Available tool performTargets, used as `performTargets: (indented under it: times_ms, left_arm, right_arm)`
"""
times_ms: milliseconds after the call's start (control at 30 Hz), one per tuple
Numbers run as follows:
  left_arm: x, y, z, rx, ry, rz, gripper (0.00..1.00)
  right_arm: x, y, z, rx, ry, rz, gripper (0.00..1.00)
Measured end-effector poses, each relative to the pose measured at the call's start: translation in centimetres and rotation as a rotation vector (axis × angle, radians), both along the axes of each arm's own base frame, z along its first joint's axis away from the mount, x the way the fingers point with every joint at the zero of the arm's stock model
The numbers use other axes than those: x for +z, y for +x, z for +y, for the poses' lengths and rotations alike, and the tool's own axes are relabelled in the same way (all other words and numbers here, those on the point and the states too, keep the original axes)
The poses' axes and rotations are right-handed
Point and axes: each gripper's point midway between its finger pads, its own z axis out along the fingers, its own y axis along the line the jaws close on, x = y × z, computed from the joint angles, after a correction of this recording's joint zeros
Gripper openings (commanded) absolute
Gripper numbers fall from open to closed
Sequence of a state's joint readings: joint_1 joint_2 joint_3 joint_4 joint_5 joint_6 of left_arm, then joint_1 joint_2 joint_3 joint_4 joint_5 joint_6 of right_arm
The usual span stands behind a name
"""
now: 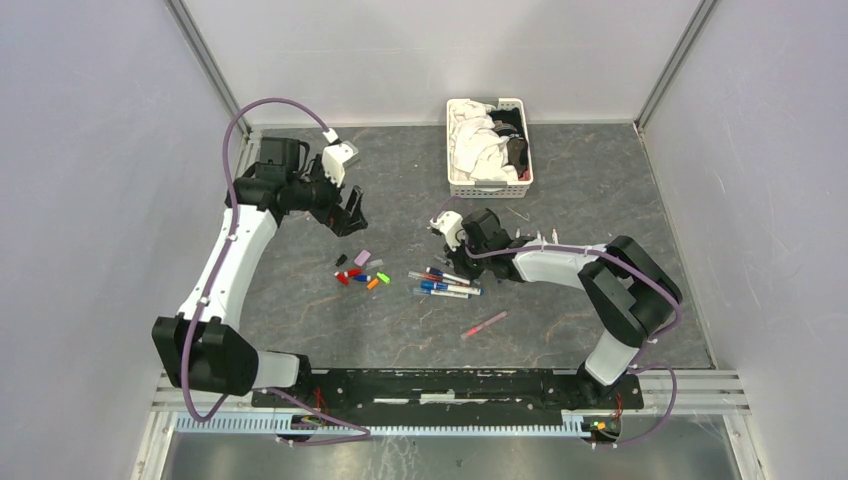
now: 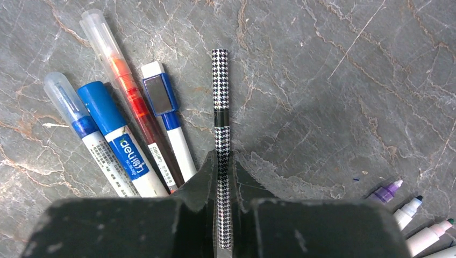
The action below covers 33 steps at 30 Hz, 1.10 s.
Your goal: Open the pen caps
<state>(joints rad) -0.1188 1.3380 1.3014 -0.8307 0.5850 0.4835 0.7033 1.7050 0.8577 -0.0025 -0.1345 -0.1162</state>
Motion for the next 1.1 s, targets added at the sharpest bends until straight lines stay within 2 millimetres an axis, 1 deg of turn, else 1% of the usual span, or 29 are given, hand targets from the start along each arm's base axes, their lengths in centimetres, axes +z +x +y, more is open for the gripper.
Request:
performTargets:
  times_ms: [33,233,300,367,433,533,633,733,800,900,1033,1100]
  left_arm:
    - [-0.1,0.0,-0.1,-0.003,-0.003,0.007,1.00]
    - [-0.8,-0.5,-0.6,-0.038,-0.026,0.038,1.00]
    - [-1.3,-1.0,-0.9,-0.062,-0.033,0.052,1.00]
    - [-2.2,-1.9,-1.2,-0.095,-0.047,0.083,1.00]
    - [-3.2,-2.7,-1.5,-0.130,-0.059,0.107,1.00]
    - [-4.6,-4.3,-2.1,-0.193,-0.088,0.148,1.00]
    - [-5.0,-5.4,-3.0,-0.261,-0.124,0.156,1.00]
    - [-5.1,-6.1,-4.3,-0.333,-0.144,0.156,0.94]
    - [-5.4,-6.7,-5.5,-0.384,-0.158,0.171,0.91]
    - [-6.2,-7.3,-6.7,-0.441,-0.175,0.215,0.85]
    - [-7.0,-7.3,-7.4,-0.486,-0.192,0.274,0.77]
    - [-7.1,-7.3,-7.6,-0.498,-0.199,0.286,0.71]
  right_arm:
    - [0.0,0.0,0.0,0.000,-0.001,-0.002,0.00]
    - [0.2,0.4,0.1,0.005,-0.011,-0.008,0.00]
    - [0.8,1.0,0.3,0.003,-0.001,-0.008,0.00]
    - [1.9,1.8,0.8,0.004,0.031,-0.017,0.00]
    - [3.5,2.5,1.5,0.017,0.078,-0.025,0.00]
    - [6.8,2.6,3.2,0.069,0.181,-0.023,0.00]
    - [10.2,1.4,5.7,0.179,0.310,0.008,0.00]
    - [11.9,-0.5,7.2,0.273,0.400,0.067,0.00]
    - [12.5,-2.1,7.9,0.334,0.446,0.118,0.00]
    - [13.0,-3.8,8.3,0.397,0.484,0.182,0.00]
    - [13.9,-4.8,8.8,0.450,0.515,0.225,0.00]
    - [14.3,-4.9,9.1,0.468,0.526,0.233,0.00]
